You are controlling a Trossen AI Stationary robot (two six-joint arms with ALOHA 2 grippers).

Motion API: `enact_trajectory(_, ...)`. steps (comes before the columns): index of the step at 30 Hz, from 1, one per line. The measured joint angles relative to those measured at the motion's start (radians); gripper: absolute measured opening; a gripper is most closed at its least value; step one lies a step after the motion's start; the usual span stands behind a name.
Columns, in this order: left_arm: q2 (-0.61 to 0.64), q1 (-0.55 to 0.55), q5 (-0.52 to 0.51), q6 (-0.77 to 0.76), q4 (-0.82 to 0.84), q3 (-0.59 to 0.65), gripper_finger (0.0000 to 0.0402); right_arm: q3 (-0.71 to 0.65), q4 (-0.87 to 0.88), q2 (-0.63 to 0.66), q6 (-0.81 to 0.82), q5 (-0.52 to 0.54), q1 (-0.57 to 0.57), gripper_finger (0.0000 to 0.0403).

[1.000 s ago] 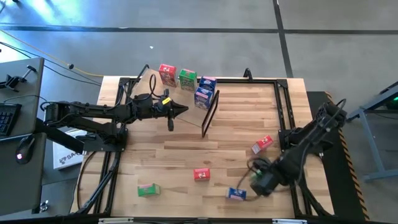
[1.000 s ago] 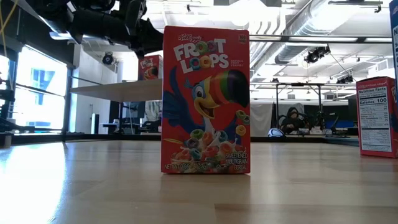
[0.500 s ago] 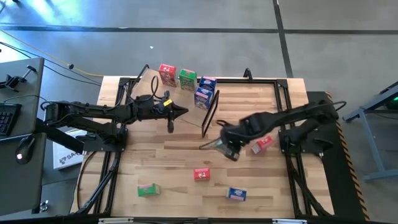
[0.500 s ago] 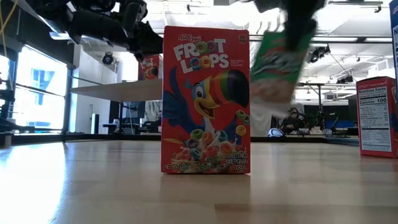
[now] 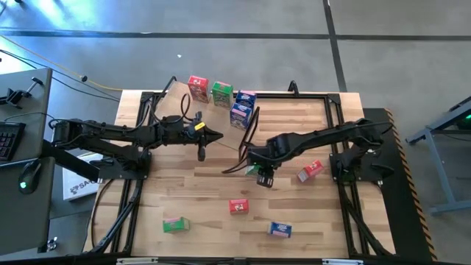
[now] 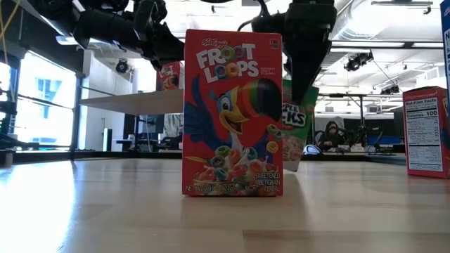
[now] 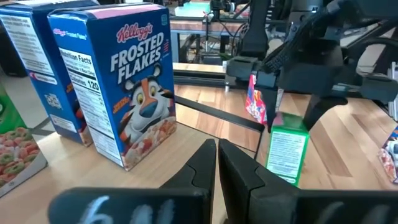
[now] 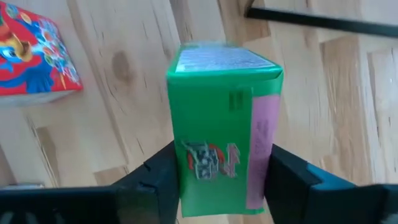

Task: Stack cereal on shelf
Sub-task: Put the right green cereal box on the shelf aligned with the other green cereal box

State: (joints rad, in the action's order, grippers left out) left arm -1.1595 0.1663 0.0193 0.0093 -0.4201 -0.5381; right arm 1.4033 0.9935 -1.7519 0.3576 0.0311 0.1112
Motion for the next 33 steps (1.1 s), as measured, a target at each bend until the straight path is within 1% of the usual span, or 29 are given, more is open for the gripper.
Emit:
enact_trajectory(3, 0.000, -0.003, -0.011, -0.001, 0.003, 0.000, 0.0012, 0.000, -0.016, 0.002, 0.000, 0.006, 0.000, 0.0196)
enact_trajectory(6, 0.000, -0.003, -0.016, 0.000, 0.005, 0.000, 0.0014, 0.015, -0.022, 0.003, -0.004, 0.037, 0.000, 0.0223)
enact_trajectory(9, 0.000, -0.003, -0.016, -0.001, 0.006, 0.000, 0.0022, 0.056, -0.016, 0.003, -0.045, 0.047, 0.000, 0.0237)
enact_trajectory(11, 0.000, -0.003, -0.012, 0.000, 0.007, 0.000, 0.0026, 0.113, 0.019, 0.003, -0.071, 0.067, 0.004, 0.0239)
enact_trajectory(13, 0.000, -0.003, -0.002, 0.000, 0.009, 0.000, 0.0027, 0.196, 0.100, 0.003, -0.092, 0.104, 0.017, 0.0235)
enact_trajectory(15, 0.000, -0.003, -0.002, -0.005, 0.014, 0.000, 0.0024, 0.273, 0.204, 0.005, -0.111, 0.150, 0.043, 0.0221)
enact_trajectory(17, 0.000, -0.003, -0.001, -0.005, 0.021, 0.000, 0.0017, 0.309, 0.287, 0.015, -0.116, 0.211, 0.072, 0.0197)
enact_trajectory(19, 0.000, -0.004, -0.001, -0.005, 0.026, 0.000, 0.0009, 0.294, 0.324, 0.037, -0.104, 0.245, 0.094, 0.0160)
enact_trajectory(22, 0.000, -0.013, -0.001, -0.006, 0.032, 0.000, 0.0002, 0.172, 0.273, 0.104, -0.063, 0.255, 0.111, 0.0088)
enact_trajectory(24, 0.000, -0.023, -0.001, -0.005, 0.035, -0.001, 0.0001, 0.047, 0.193, 0.173, -0.026, 0.259, 0.119, 0.0034)
enact_trajectory(25, 0.000, -0.031, 0.000, -0.001, 0.046, -0.008, 0.0001, -0.024, 0.142, 0.215, -0.006, 0.263, 0.120, 0.0018)
enact_trajectory(26, 0.000, -0.037, -0.001, 0.002, 0.054, -0.015, 0.0001, -0.099, 0.080, 0.257, 0.014, 0.269, 0.121, 0.0010)
enact_trajectory(29, 0.000, -0.063, 0.000, 0.018, 0.089, -0.051, 0.0001, -0.313, -0.130, 0.375, 0.059, 0.290, 0.118, 0.0026)
enact_trajectory(31, -0.003, -0.081, 0.000, 0.024, 0.116, -0.075, 0.0001, -0.434, -0.266, 0.441, 0.064, 0.309, 0.109, 0.0029)
enact_trajectory(33, -0.015, -0.101, -0.001, 0.027, 0.141, -0.101, 0.0001, -0.542, -0.415, 0.490, 0.062, 0.315, 0.095, 0.0025)
